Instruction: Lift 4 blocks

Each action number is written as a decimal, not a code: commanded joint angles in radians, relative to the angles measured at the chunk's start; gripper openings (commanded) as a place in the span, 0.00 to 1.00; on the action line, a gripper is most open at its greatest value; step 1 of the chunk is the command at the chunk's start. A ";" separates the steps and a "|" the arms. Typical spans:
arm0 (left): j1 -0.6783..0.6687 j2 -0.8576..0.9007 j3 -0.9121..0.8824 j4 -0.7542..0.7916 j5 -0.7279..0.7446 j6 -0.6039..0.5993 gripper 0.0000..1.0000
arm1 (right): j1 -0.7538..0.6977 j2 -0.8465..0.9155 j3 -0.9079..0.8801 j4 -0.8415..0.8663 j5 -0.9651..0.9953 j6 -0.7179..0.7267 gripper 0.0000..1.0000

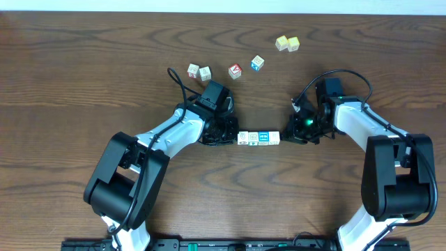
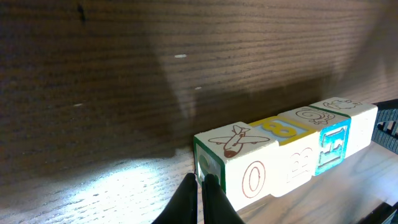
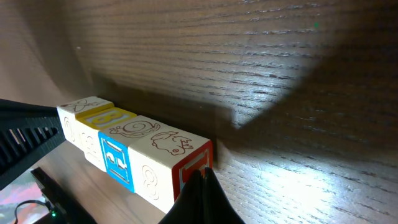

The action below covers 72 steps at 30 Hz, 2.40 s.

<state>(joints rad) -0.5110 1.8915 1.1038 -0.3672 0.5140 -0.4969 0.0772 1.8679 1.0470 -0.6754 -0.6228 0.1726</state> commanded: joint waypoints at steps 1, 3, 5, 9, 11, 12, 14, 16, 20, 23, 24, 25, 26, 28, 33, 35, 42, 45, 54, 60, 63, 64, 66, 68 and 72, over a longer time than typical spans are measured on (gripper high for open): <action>-0.025 0.005 0.002 0.018 0.134 0.014 0.07 | 0.021 0.003 -0.003 0.005 -0.198 0.011 0.01; -0.025 0.005 0.002 0.018 0.134 0.014 0.07 | 0.021 0.003 -0.003 0.004 -0.198 0.011 0.01; -0.025 0.005 0.002 0.018 0.134 0.014 0.07 | 0.021 0.003 -0.003 0.004 -0.198 0.011 0.01; -0.025 0.005 0.002 0.018 0.134 0.014 0.07 | 0.021 0.003 -0.003 0.002 -0.198 0.011 0.01; -0.025 0.003 0.002 0.018 0.134 0.014 0.07 | 0.021 0.003 -0.003 0.002 -0.198 0.014 0.01; -0.025 0.003 0.002 0.018 0.136 0.014 0.07 | 0.021 0.003 -0.003 0.002 -0.198 0.014 0.01; -0.025 0.003 0.002 0.019 0.144 0.014 0.08 | 0.021 0.003 -0.003 0.002 -0.198 0.014 0.01; -0.025 0.003 0.002 0.019 0.150 0.018 0.07 | 0.021 0.003 -0.003 0.002 -0.198 0.014 0.01; -0.025 0.003 0.002 0.019 0.150 0.018 0.07 | 0.021 0.003 -0.003 0.002 -0.203 0.014 0.01; -0.025 0.002 0.002 0.019 0.158 0.018 0.07 | 0.021 0.003 -0.003 0.002 -0.218 0.014 0.01; -0.025 0.002 0.002 0.019 0.158 0.018 0.07 | 0.021 0.003 -0.003 0.002 -0.218 0.014 0.01; -0.025 0.001 0.002 0.019 0.158 0.018 0.07 | 0.021 0.003 -0.003 0.002 -0.218 0.014 0.01; -0.025 0.000 0.002 0.019 0.158 0.018 0.07 | 0.021 0.003 -0.003 0.002 -0.218 0.014 0.01; -0.025 -0.007 0.002 0.019 0.159 0.018 0.07 | 0.021 0.003 -0.003 0.002 -0.218 0.014 0.01; -0.025 -0.031 0.002 0.018 0.159 0.042 0.07 | 0.021 0.002 -0.003 0.002 -0.221 0.014 0.01; -0.025 -0.035 0.002 0.019 0.159 0.044 0.07 | 0.021 0.003 -0.003 0.002 -0.221 0.014 0.01; -0.025 -0.035 0.002 0.017 0.159 0.044 0.07 | 0.021 0.003 -0.003 0.003 -0.259 0.014 0.01; -0.025 -0.037 0.002 0.017 0.160 0.044 0.07 | 0.021 0.002 -0.003 0.004 -0.266 0.014 0.01; -0.026 -0.039 0.002 0.016 0.179 0.044 0.07 | 0.021 0.002 -0.003 0.006 -0.266 0.013 0.01; -0.025 -0.050 0.002 0.016 0.179 0.044 0.07 | 0.022 0.002 -0.003 0.006 -0.265 0.013 0.01; -0.025 -0.056 0.002 0.017 0.178 0.044 0.07 | 0.022 0.002 -0.003 0.006 -0.265 0.013 0.01; -0.026 -0.056 0.002 0.016 0.178 0.044 0.07 | 0.022 0.002 -0.003 0.006 -0.265 0.013 0.01; -0.026 -0.057 0.002 0.016 0.178 0.044 0.07 | 0.022 0.002 -0.003 0.006 -0.265 0.013 0.01; -0.025 -0.057 0.002 0.017 0.178 0.044 0.07 | 0.022 0.002 -0.003 0.005 -0.264 0.013 0.01; -0.026 -0.057 0.002 0.017 0.179 0.044 0.07 | 0.022 0.002 -0.003 0.002 -0.249 0.014 0.01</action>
<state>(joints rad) -0.5037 1.8698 1.0996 -0.3775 0.5213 -0.4706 0.0692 1.8679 1.0458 -0.6773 -0.6647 0.1753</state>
